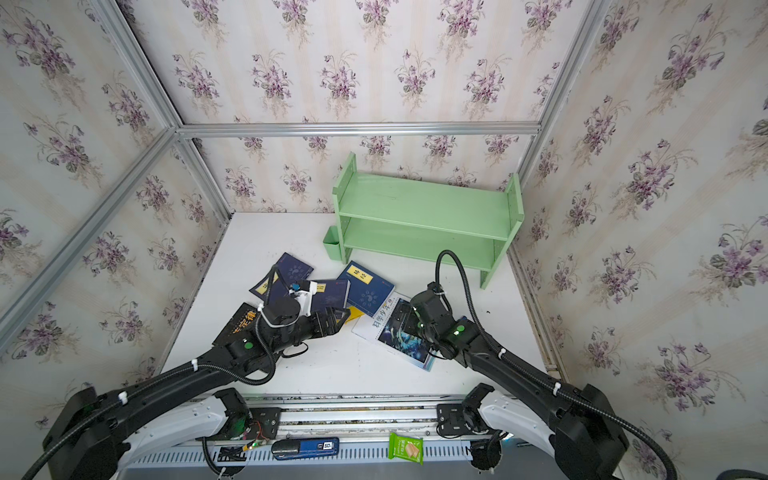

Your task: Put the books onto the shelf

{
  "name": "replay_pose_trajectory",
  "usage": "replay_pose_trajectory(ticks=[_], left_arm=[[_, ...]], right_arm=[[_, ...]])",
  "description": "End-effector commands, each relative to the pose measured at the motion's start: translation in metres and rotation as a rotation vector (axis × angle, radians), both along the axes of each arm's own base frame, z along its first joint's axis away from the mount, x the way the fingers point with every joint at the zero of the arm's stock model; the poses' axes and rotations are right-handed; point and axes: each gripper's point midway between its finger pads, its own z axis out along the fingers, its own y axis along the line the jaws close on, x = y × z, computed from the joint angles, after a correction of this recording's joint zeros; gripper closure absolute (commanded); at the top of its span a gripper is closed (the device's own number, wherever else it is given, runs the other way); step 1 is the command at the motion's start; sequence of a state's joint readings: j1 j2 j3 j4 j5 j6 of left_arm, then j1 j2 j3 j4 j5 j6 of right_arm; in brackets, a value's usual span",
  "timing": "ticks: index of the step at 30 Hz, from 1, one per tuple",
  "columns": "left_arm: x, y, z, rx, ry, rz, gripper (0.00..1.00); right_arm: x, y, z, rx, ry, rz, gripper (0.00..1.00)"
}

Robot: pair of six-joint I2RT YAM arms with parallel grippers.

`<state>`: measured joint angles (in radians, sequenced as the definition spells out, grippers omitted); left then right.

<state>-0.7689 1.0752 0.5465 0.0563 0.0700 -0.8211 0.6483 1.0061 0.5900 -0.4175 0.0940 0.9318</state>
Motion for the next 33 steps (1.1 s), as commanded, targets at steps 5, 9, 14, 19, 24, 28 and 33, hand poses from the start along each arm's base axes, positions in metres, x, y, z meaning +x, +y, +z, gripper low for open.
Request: replay_pose_trajectory(ticks=[5,9,14,19,24,28,33], left_arm=[[-0.002,-0.021,-0.028,0.07,0.057,-0.053,0.01],[-0.005,-0.028,-0.048,0.079,0.116,-0.04,0.01],[-0.004,-0.048,-0.05,0.073,0.103,-0.087,0.01],[0.002,-0.065,-0.056,0.064,0.115,-0.11,0.01],[0.008,-0.078,-0.061,0.05,0.127,-0.114,0.01],[0.012,-0.086,-0.065,0.049,0.143,-0.12,0.01],[0.015,-0.089,-0.066,0.031,0.153,-0.105,0.01]], right_arm=[[-0.038,-0.041,-0.017,-0.073,0.132,-0.13,0.0],[-0.056,-0.056,-0.021,-0.075,0.175,-0.173,0.0],[-0.068,-0.057,-0.036,-0.054,0.255,-0.182,0.0],[-0.065,-0.041,-0.046,0.049,0.272,-0.19,0.01],[-0.066,-0.034,-0.054,0.137,0.285,-0.237,0.01],[-0.072,-0.029,-0.067,0.219,0.327,-0.289,0.05],[-0.079,-0.032,-0.07,0.257,0.359,-0.353,0.07]])
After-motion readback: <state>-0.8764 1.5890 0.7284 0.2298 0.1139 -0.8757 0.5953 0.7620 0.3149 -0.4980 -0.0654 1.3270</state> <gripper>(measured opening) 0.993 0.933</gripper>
